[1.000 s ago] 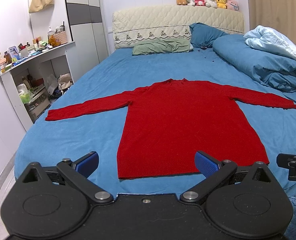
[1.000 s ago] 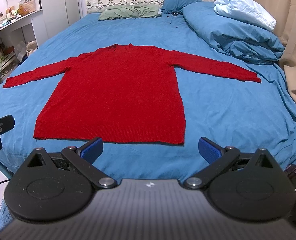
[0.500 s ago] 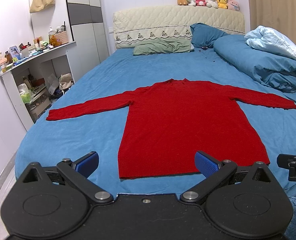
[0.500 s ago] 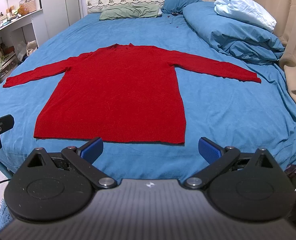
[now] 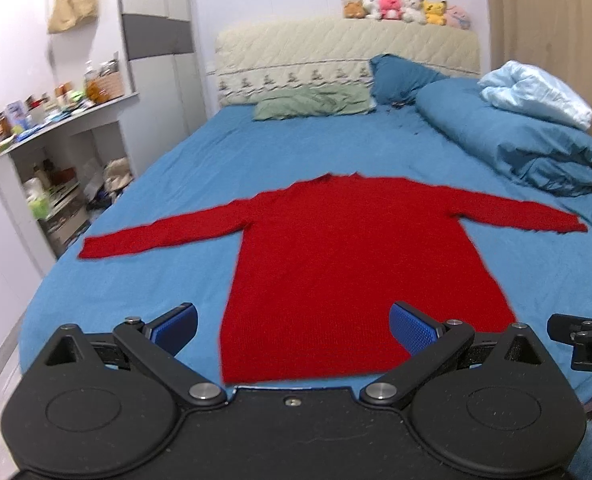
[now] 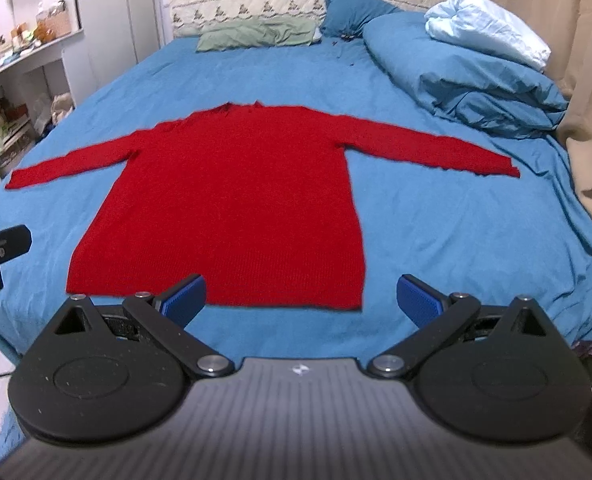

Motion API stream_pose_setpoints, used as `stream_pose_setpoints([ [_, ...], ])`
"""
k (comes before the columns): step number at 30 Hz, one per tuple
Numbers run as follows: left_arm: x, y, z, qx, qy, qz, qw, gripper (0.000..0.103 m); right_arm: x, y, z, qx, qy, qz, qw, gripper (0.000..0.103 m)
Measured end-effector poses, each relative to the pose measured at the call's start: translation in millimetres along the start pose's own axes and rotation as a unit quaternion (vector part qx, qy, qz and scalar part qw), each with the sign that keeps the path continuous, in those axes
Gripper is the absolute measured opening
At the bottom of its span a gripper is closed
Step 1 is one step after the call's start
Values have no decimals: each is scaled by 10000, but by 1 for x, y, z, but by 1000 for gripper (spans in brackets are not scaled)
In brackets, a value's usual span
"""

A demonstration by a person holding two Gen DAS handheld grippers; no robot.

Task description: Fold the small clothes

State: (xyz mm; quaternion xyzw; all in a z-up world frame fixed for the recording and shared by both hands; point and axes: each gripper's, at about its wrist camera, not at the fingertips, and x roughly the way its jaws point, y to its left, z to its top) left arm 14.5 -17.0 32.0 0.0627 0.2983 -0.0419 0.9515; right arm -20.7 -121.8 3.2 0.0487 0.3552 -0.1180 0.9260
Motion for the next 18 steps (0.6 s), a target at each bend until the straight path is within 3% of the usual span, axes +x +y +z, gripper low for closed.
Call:
stream_pose_setpoints([
  [5,33,-19,55,235,-238,-267,9991,103,20,-43,38,400,-95,-106,9991,103],
  [9,81,-40,105,335,-368,-582,9971,103,57,-100,74,1088,-257,-283,9933,103],
  [14,185,-86,153,680,-269,-767,9944,103,131,-168,106,1605,-828,-974,9787,103],
  [18,285,-128,172,765,-7,-1130,9907,103,203,-227,116,2143,-1021,-1171,9643,103],
])
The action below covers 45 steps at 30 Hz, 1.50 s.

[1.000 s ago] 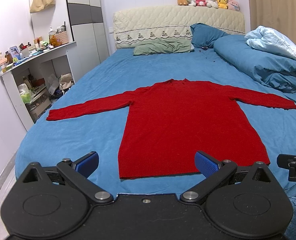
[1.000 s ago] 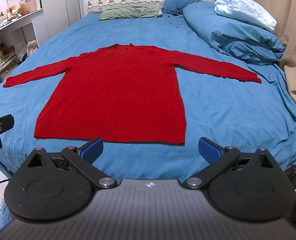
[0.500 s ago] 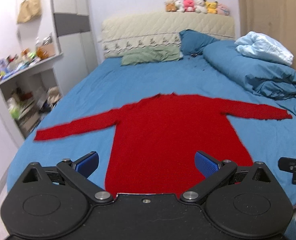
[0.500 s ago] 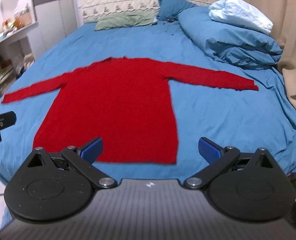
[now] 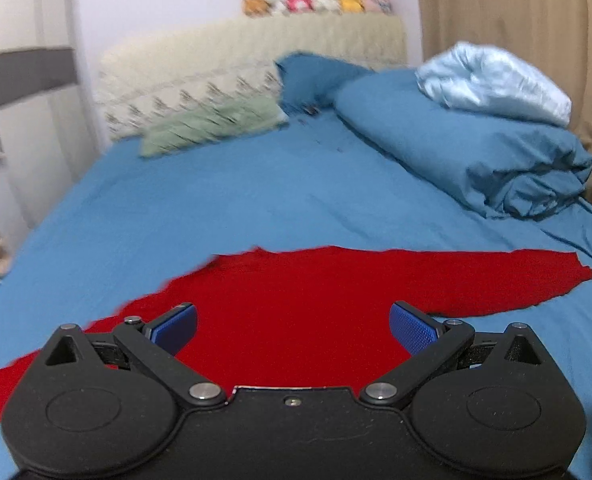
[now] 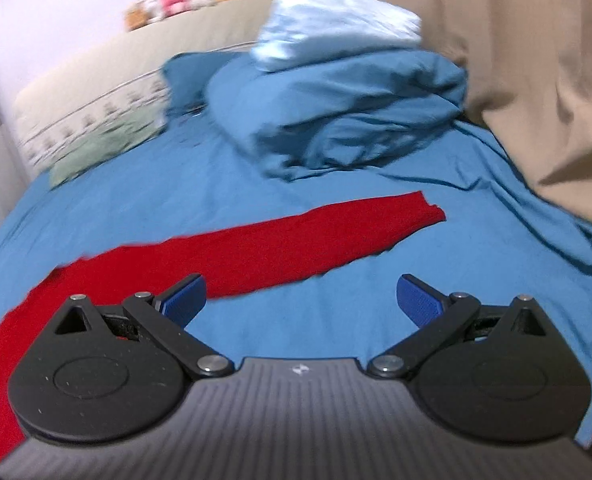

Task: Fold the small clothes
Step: 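Lower the right tool onto a red sleeve cuff and close it, then lift the sleeve with the right tool, lay it across the body, open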

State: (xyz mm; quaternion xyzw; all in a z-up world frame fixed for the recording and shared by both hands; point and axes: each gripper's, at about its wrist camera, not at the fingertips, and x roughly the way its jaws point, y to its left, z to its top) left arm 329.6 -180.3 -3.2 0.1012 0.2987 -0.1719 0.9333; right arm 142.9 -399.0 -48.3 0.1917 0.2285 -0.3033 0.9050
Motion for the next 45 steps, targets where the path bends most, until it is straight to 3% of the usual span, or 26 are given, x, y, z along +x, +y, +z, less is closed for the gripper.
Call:
stream_pose_setpoints([
  [4,104,-18,9,-36,261,-323,9991,103,81,-24,-4,152,-84,-419,9990,103],
  [8,174,-38,3,154,504,-398,9978,103,150,-48,-17,412,-222,-799,9957,103],
  [12,215,-51,-9,246,839,-443,9952,103,195,-57,-24,363,-132,-1102,9932,103],
  [19,257,-61,-16,261,1552,-461,9865,103,229,-47,-15,-58,-19,-1590,9873,99],
  [21,263,-60,-12,178,1697,-493,9841,103,238,-47,-7,-83,111,-1654,9861,85],
  [25,269,-57,-6,22,2110,-617,9755,103,248,-48,13,206,432,-1854,9815,66],
  [27,270,-57,-2,95,2278,-662,9714,103,252,-45,20,210,618,-1946,9787,33],
  [29,270,-57,3,173,2462,-733,9663,103,255,-41,30,248,815,-1872,9786,23],
  [30,269,-55,6,151,2565,-770,9634,103,253,-37,36,270,836,-1838,9790,23],
  [32,262,-42,13,9,2574,-870,9624,103,243,-23,51,221,739,-1679,9828,22],
  [34,250,-25,24,-72,2336,-905,9681,103,230,0,68,81,604,-1329,9892,22],
  [39,197,42,42,-306,1787,-510,9821,103,190,97,97,-546,256,209,9980,22],
  [42,179,82,41,-538,1662,-224,9844,103,176,170,86,-991,305,1279,9864,22],
  [45,167,122,27,-775,1584,54,9843,103,179,236,47,-1183,668,2128,9676,22],
])
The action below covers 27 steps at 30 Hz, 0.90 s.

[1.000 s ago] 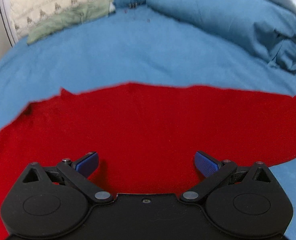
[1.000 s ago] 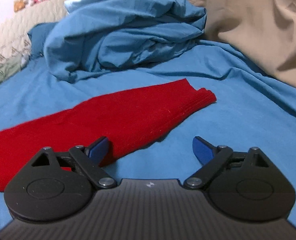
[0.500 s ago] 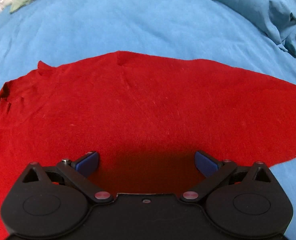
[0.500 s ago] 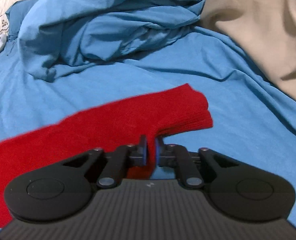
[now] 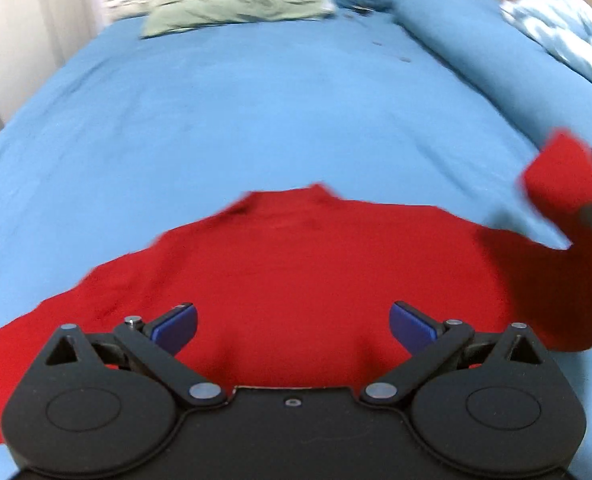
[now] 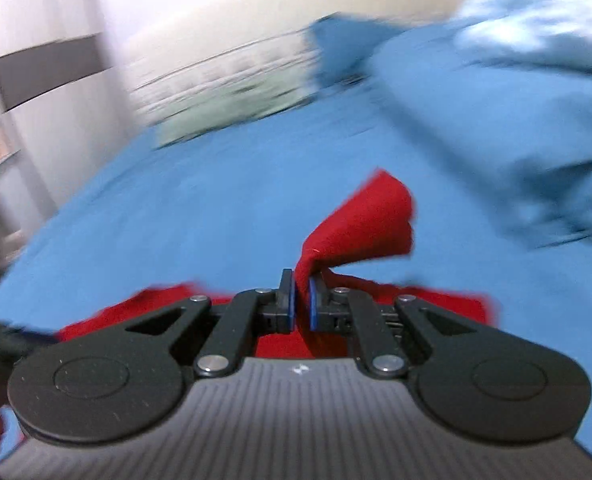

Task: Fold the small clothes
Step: 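Lift the sleeve with the right tool, lay it across the body, open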

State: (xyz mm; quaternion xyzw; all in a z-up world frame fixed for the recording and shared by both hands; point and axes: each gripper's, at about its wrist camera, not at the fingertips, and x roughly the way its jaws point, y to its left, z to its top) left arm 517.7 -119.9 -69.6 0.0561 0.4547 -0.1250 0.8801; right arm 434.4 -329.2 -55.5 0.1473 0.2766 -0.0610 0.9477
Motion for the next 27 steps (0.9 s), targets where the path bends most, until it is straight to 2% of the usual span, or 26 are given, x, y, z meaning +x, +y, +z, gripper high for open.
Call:
stream_pose_setpoints([
  [4,1,49,-29,-421,-3,235,9988,103,58,64,-55,-162,672,547,9961,22],
  [6,8,71,-40,-639,55,290,9975,103,82,85,-83,-354,1028,634,9920,23],
  [9,12,82,-55,-847,106,269,9960,103,94,98,-108,-577,1227,682,9884,28],
  [10,12,82,-58,-895,119,252,9956,103,93,100,-111,-683,1207,650,9882,32],
  [12,13,84,-59,-953,120,141,9953,103,89,105,-111,-938,1178,724,9859,61],
  [14,14,81,-55,-967,86,-20,9953,103,83,109,-106,-1142,1089,688,9851,77],
  [15,12,78,-54,-947,48,-91,9954,103,79,111,-103,-1238,1028,646,9849,80],
  [19,12,52,-39,-760,-64,-525,9957,103,47,100,-90,-1355,928,342,9858,87],
  [21,14,29,-33,-515,-81,-775,9956,103,30,88,-85,-1292,863,121,9878,95],
  [24,20,-13,-26,48,-130,-1005,9948,101,9,64,-80,-1045,778,-187,9913,99],
  [27,40,-41,-28,351,-31,-1134,9929,90,-3,38,-84,-889,858,-424,9914,99],
])
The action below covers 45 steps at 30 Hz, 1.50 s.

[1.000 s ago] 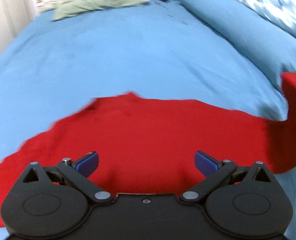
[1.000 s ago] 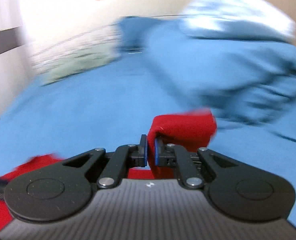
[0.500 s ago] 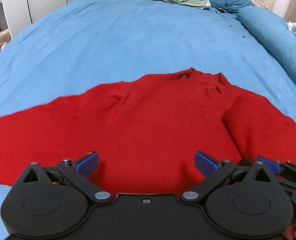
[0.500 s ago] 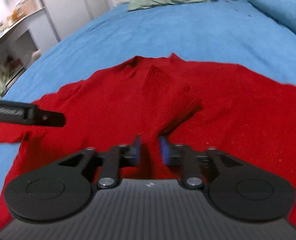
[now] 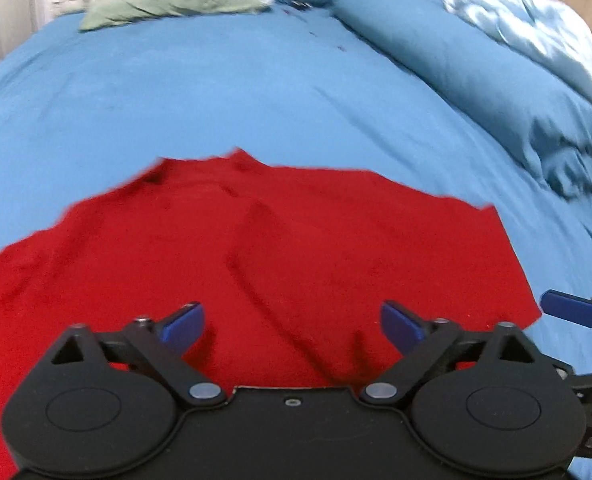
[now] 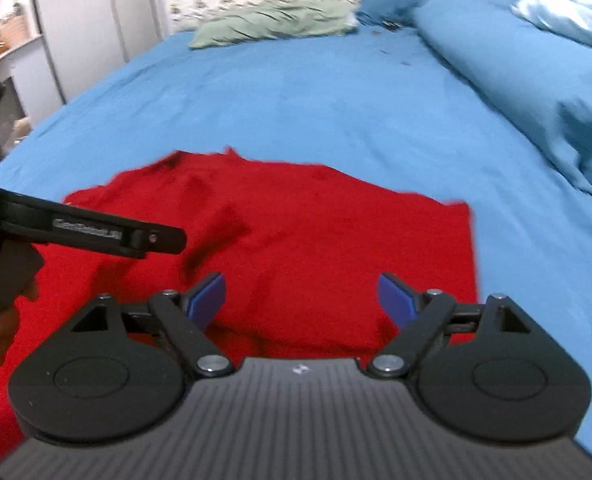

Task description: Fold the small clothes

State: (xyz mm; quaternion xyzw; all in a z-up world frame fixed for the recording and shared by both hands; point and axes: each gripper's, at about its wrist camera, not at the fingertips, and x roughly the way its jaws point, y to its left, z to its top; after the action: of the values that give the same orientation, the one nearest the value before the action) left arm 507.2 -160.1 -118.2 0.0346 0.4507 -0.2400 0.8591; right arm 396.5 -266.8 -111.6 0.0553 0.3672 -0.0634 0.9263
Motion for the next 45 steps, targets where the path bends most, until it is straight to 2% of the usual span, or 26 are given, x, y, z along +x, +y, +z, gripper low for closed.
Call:
stream_pose_setpoints([
  [2,18,-4,-4,33,134,-28,9999,74,2,-14,-8,54,148,-131,9998,99],
  [4,31,0,-8,20,275,132,9995,58,3,-24,-13,147,260,-241,9993,99],
  [10,8,36,-29,-737,18,252,9970,60,2,-43,-30,428,423,-388,9974,99],
  [13,1,46,-41,-923,-17,78,9957,60,4,-49,-38,472,574,-454,9962,99],
  [17,5,46,-42,-1030,-174,-120,9945,70,12,-53,-42,589,660,-501,9948,99],
  [19,6,45,-40,-1158,-211,-134,9930,70,14,-54,-43,643,674,-513,9943,99],
  [21,8,46,-38,-1299,-299,-145,9910,65,18,-54,-44,666,689,-513,9941,99],
  [22,9,46,-37,-1353,-315,-93,9903,57,19,-54,-44,663,696,-512,9941,99],
  [23,10,47,-35,-1375,-315,-25,9900,41,21,-52,-44,649,697,-515,9941,99],
  [24,11,48,-34,-1403,-310,77,9896,32,22,-51,-44,619,691,-520,9943,99],
  [25,12,51,-32,-1447,-307,118,9889,10,23,-50,-43,580,673,-544,9946,99],
  [26,12,55,-30,-1509,-326,90,9880,4,25,-49,-42,534,645,-583,9948,100],
  [28,3,61,-22,-1668,-507,-107,9846,4,30,-47,-40,453,625,-671,9948,101],
  [30,-18,65,-9,-1625,-892,-126,9826,4,38,-46,-39,416,657,-769,9940,101],
  [32,-48,73,6,-1538,-1389,123,9782,4,44,-46,-38,430,706,-730,9939,101],
  [35,-87,99,13,-1651,-1909,656,9654,4,48,-42,-35,290,711,-843,9935,101],
  [37,-96,120,7,-1720,-1954,899,9613,4,52,-39,-31,195,708,-902,9932,101],
  [38,-94,129,3,-1759,-1859,932,9622,4,56,-37,-29,117,697,-942,9930,101],
  [40,-85,144,-6,-1858,-1636,937,9643,4,64,-33,-23,-45,657,-1040,9924,101],
  [45,-77,147,-21,-1904,-1556,788,9661,4,78,-35,-11,-281,489,-1299,9899,99],
])
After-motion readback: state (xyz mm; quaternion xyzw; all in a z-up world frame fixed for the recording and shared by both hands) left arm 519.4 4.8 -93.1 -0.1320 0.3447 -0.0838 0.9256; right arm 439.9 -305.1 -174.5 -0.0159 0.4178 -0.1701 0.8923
